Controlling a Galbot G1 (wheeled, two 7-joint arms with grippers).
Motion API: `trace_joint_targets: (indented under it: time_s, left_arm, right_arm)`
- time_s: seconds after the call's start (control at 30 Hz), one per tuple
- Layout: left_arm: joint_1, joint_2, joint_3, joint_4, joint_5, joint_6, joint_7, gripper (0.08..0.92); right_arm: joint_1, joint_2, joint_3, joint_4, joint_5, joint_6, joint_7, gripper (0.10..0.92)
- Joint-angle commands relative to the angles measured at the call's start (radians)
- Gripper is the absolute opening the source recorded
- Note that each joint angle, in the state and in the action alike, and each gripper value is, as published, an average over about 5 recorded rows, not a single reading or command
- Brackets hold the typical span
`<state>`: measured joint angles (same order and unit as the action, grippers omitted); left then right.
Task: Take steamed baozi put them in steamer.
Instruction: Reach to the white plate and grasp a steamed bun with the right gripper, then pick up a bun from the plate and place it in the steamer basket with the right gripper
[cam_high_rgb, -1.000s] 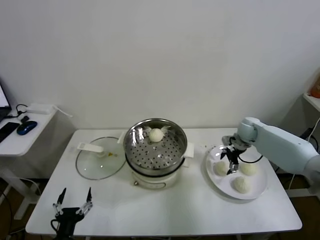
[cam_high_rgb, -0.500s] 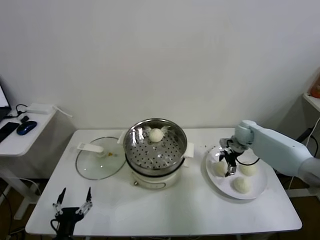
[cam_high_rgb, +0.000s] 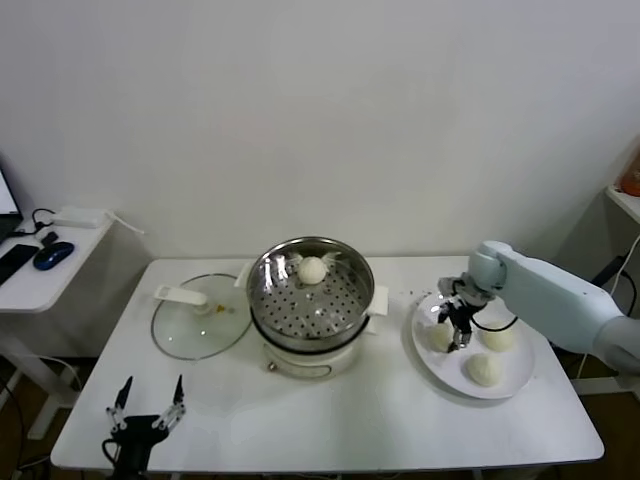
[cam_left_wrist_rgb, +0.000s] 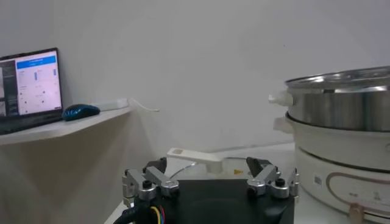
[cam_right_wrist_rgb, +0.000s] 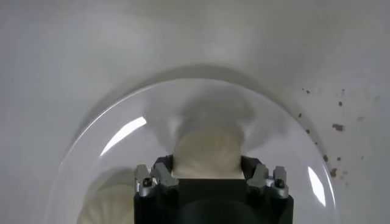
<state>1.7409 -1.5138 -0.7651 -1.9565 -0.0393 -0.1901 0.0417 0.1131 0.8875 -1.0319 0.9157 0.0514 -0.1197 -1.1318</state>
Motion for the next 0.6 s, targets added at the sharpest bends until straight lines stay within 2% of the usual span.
trace_joint_targets:
  time_s: [0.03, 0.23, 0.6]
  left_arm:
    - [0.0, 0.0, -0.001, 0.0, -0.001, -0.001, -0.001, 0.823]
    - [-0.003, 0.001, -0.003, -0.001, -0.004, 0.0, -0.002, 0.823]
    - [-0.018, -0.002, 0.007, -0.008, -0.002, 0.006, 0.0, 0.823]
  right_arm:
    - [0.056, -0.006, -0.026, 0.018, 0.056, -0.009, -0.006, 0.705]
    - [0.209, -0.027, -0.12, 0.069, 0.156, -0.025, -0.017, 0.704]
    - [0.574, -0.005, -0.364, 0.166, 0.461, -0.044, -0.026, 0.704]
